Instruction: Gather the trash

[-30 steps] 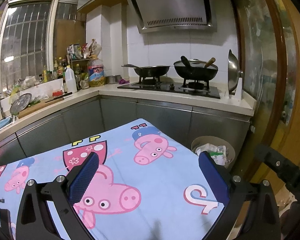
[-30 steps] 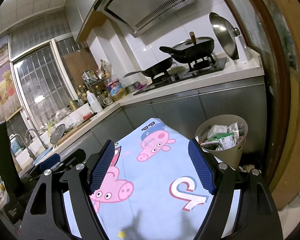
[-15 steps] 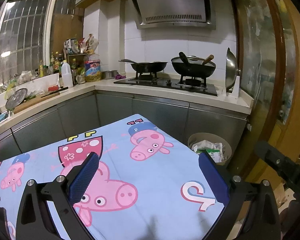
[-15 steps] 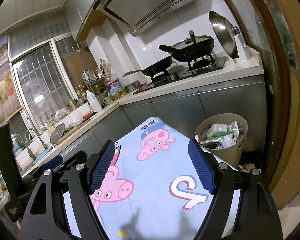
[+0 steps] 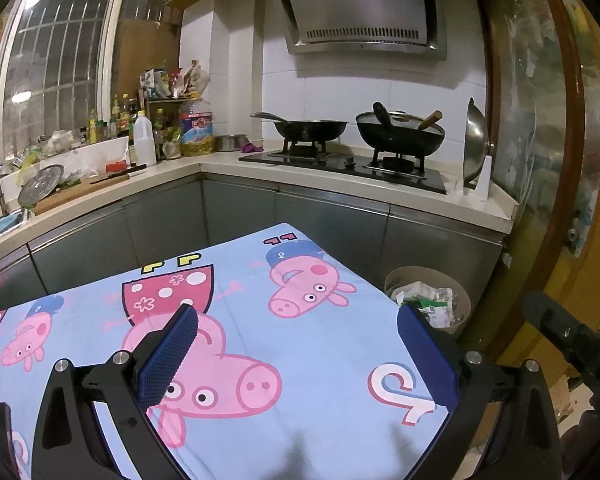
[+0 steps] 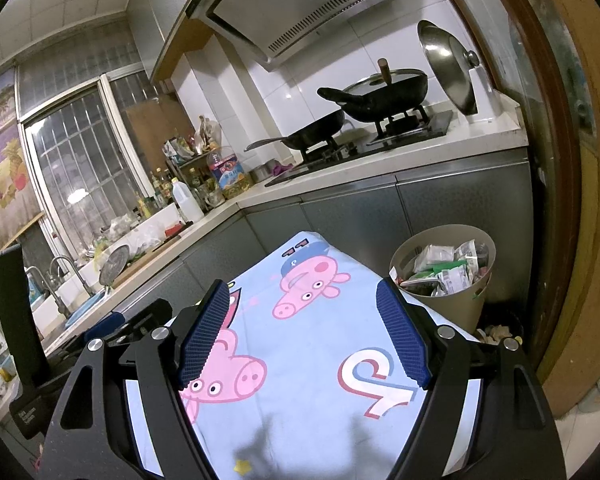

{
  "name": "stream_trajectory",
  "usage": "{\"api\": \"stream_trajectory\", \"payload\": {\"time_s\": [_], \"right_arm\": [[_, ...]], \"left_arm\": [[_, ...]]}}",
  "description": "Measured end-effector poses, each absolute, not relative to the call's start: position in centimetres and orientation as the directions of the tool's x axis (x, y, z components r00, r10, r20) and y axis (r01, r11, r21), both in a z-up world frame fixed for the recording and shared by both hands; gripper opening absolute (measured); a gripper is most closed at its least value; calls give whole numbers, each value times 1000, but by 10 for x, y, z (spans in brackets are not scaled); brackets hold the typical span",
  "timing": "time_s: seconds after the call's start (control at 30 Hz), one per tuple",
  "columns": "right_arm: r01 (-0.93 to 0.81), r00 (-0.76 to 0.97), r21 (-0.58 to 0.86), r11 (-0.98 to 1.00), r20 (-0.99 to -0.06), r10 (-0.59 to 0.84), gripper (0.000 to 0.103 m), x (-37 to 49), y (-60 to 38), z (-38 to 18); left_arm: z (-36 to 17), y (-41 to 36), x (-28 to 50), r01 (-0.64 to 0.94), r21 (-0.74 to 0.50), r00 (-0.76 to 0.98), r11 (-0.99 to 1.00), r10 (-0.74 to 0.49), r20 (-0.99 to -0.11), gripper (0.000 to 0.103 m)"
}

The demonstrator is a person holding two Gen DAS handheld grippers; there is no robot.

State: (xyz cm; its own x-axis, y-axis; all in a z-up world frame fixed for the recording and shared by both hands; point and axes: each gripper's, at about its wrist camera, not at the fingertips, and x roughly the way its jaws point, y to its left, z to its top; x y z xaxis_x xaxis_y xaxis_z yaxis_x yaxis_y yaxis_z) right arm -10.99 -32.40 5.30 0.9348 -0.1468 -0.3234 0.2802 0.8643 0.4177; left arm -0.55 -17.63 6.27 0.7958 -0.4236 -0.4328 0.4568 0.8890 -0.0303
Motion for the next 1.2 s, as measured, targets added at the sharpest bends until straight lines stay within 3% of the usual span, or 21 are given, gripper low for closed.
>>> {"api": "stream_trajectory", "payload": {"time_s": [1.2], "right_arm": [[282,933,419,863,-328,-146,75,-109,-324,55]], "left_arm": [[51,-178,4,398,32,796,917,-328,-509,99]]}}
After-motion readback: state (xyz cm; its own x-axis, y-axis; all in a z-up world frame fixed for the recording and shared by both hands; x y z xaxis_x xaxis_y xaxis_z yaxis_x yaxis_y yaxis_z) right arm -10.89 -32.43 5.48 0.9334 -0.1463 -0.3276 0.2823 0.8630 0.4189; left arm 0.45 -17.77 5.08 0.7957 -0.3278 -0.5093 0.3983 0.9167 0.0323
